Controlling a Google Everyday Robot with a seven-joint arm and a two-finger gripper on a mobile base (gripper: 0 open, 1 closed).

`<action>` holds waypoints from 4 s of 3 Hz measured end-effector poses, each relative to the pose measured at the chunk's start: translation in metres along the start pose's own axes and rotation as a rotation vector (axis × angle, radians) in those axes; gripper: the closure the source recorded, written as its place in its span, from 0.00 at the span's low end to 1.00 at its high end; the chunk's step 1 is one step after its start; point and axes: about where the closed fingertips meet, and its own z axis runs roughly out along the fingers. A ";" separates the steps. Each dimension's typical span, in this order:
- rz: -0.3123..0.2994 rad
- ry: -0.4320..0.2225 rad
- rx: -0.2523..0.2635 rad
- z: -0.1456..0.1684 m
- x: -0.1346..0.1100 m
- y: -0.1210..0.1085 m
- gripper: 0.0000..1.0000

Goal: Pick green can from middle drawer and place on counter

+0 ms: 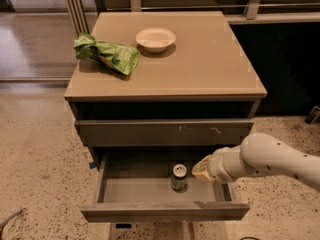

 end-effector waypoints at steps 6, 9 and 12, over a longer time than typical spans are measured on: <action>0.007 -0.039 -0.033 0.090 0.062 0.001 0.40; -0.003 -0.164 -0.020 0.141 0.056 -0.019 0.39; -0.034 -0.268 -0.014 0.171 0.037 -0.031 0.19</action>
Offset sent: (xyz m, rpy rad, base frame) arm 0.0037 -0.0016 -0.0517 0.0189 0.0333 -0.0180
